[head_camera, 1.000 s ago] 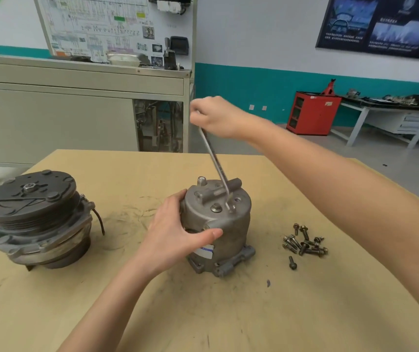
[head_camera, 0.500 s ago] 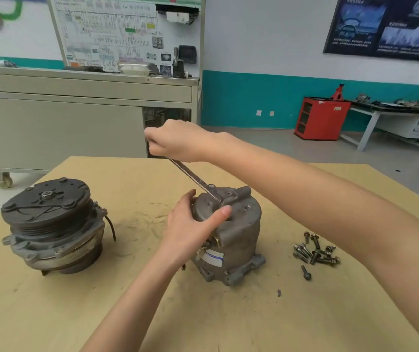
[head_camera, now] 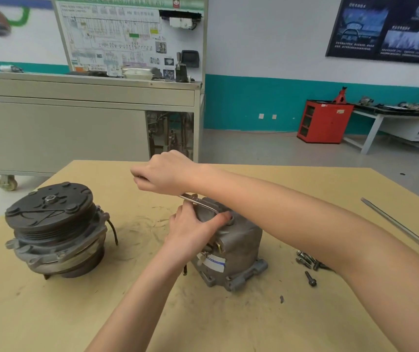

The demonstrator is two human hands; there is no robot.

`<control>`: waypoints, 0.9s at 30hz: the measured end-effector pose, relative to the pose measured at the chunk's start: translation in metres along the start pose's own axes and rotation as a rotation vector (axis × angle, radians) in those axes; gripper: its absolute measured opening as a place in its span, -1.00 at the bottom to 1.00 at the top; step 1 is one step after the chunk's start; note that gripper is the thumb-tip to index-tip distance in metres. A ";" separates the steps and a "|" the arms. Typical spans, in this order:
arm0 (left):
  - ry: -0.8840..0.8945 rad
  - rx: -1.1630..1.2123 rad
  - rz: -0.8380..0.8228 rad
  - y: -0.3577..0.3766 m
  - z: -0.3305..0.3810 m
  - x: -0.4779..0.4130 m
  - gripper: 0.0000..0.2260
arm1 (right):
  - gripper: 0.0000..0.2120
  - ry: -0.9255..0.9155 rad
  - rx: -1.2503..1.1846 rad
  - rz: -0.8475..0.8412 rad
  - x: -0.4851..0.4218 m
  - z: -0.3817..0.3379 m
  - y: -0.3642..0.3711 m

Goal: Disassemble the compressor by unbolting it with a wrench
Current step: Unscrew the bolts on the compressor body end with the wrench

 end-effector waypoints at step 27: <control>0.225 -0.089 -0.150 -0.002 -0.015 0.008 0.15 | -0.66 0.865 -0.339 0.155 0.207 0.174 0.004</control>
Point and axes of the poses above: each hand's wrist, its own x-axis away from the middle knuckle, its own y-axis out of the palm, z = x × y, the point moved 5 cm from there along -x, towards the middle knuckle, and after that the axes turned 9 degrees about y, right-handed, at the moved point
